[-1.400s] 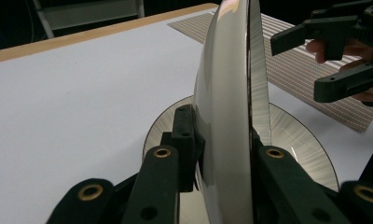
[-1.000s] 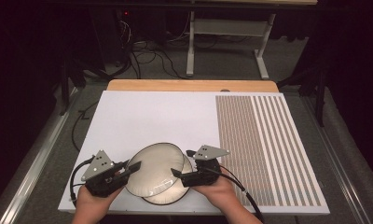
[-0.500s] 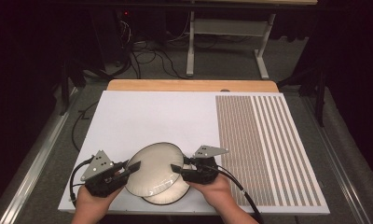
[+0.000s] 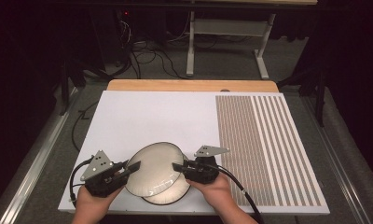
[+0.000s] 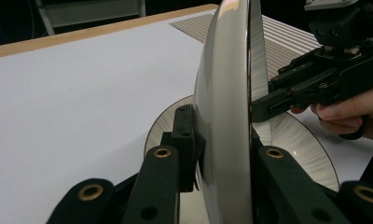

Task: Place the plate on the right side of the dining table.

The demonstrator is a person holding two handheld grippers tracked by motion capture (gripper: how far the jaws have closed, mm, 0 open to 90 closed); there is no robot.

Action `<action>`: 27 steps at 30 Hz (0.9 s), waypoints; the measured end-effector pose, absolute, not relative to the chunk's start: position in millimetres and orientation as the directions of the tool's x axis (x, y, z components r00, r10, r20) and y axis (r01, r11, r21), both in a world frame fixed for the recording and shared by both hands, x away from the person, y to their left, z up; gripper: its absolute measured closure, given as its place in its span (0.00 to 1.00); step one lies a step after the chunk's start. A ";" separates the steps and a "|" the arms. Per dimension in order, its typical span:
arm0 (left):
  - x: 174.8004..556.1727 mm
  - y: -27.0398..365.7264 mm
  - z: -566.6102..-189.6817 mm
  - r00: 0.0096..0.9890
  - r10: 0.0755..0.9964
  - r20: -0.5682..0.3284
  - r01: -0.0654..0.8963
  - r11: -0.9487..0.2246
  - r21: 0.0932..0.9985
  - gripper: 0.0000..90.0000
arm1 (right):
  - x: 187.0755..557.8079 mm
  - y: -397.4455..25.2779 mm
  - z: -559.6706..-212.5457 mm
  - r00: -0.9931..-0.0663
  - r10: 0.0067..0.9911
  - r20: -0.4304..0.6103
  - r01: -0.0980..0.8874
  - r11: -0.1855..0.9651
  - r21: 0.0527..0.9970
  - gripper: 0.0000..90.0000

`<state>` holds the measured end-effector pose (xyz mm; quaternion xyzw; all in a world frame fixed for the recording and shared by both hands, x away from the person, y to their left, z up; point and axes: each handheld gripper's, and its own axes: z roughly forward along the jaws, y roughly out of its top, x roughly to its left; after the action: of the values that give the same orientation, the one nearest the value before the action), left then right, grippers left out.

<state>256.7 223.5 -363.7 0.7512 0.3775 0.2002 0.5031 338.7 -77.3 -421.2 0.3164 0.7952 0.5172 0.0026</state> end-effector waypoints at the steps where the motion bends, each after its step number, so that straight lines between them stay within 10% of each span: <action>1: 256.6 223.5 -363.7 0.635 0.769 -0.080 0.366 -0.208 0.907 0.86 | 339.4 -77.5 -421.7 -0.801 0.504 0.324 0.499 0.261 0.826 0.85; 27: 257.5 225.3 -362.4 0.610 0.779 -0.145 0.424 -0.166 0.890 0.86 | 340.3 -87.9 -414.6 -0.767 0.491 0.413 0.557 0.189 0.809 0.95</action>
<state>257.5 225.3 -362.4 0.7428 0.4049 0.1766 0.5031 340.3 -87.9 -414.6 0.3399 0.7705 0.5384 -0.0304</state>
